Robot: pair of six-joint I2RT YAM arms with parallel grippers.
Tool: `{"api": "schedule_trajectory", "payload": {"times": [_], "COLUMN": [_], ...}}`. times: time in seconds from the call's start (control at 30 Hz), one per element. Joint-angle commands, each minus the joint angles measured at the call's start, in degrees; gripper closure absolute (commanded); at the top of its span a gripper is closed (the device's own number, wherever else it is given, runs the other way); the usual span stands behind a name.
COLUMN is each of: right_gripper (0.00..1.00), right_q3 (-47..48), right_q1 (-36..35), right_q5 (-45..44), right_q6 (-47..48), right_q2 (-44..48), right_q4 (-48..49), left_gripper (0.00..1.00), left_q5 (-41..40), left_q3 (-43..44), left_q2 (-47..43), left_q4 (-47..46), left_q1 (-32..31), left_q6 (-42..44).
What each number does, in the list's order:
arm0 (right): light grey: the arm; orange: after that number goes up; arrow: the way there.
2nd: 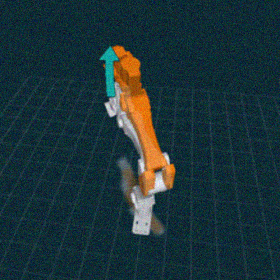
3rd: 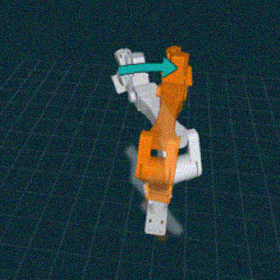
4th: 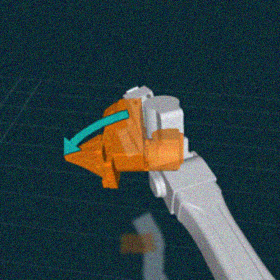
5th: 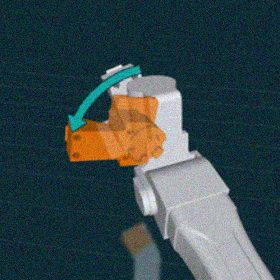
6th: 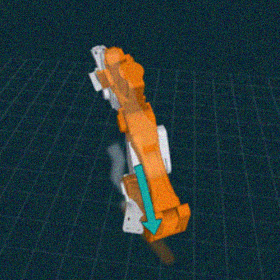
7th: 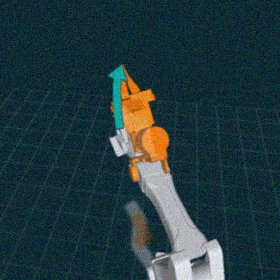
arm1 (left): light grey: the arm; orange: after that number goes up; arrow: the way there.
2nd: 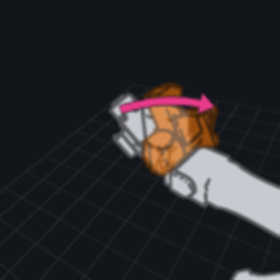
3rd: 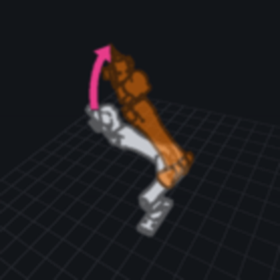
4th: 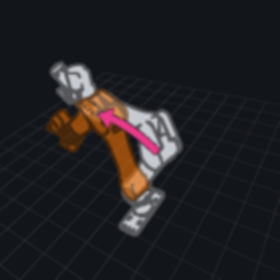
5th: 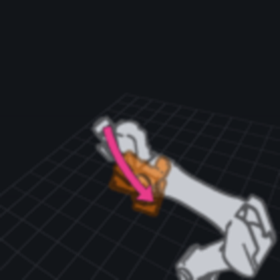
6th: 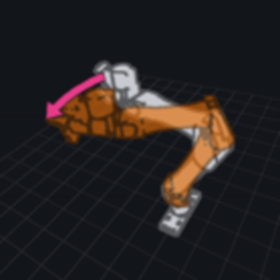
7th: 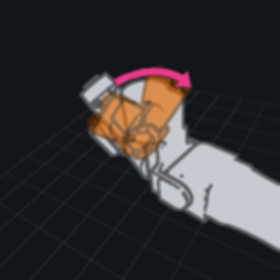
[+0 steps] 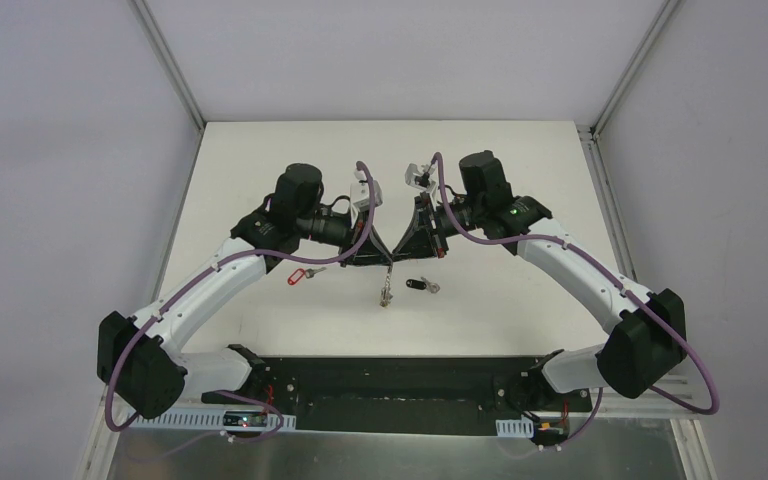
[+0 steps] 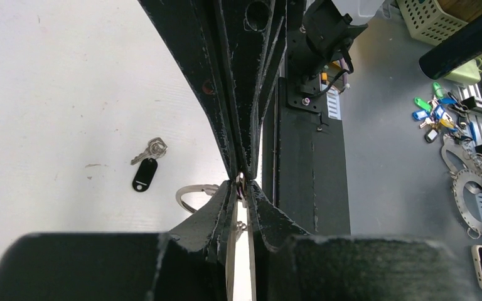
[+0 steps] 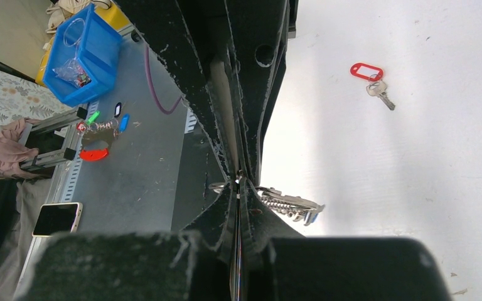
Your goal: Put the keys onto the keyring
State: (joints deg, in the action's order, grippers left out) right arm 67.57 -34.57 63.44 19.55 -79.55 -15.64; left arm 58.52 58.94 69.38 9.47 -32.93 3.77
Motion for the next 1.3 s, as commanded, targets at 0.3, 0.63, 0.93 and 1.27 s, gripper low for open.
{"api": "schedule_trajectory", "payload": {"times": [0.3, 0.63, 0.93, 1.27], "right_gripper": [1.00, 1.00, 0.69, 0.53], "right_q3": [0.2, 1.1, 1.2, -3.3], "right_q1": [0.2, 0.3, 0.4, 2.8], "right_q5": [0.4, -4.3, -5.7, -15.1], "right_q6": [0.2, -0.1, -1.1, 3.9], "right_q2": [1.4, 1.0, 1.2, 6.1], "right_q4": [2.2, 1.4, 1.6, -0.8], "left_gripper": [1.00, 1.00, 1.00, 1.00], "left_q5": [3.1, -5.0, -8.9, -8.6], "left_q3": [1.7, 2.8, 3.4, 2.1], "left_q2": [0.2, -2.7, -4.2, -5.6], "left_q4": [-2.1, 4.7, 10.2, 10.3], "left_q1": [0.1, -0.1, -0.1, 0.2], "left_q6": [-1.0, -5.7, -6.8, -9.4]}}
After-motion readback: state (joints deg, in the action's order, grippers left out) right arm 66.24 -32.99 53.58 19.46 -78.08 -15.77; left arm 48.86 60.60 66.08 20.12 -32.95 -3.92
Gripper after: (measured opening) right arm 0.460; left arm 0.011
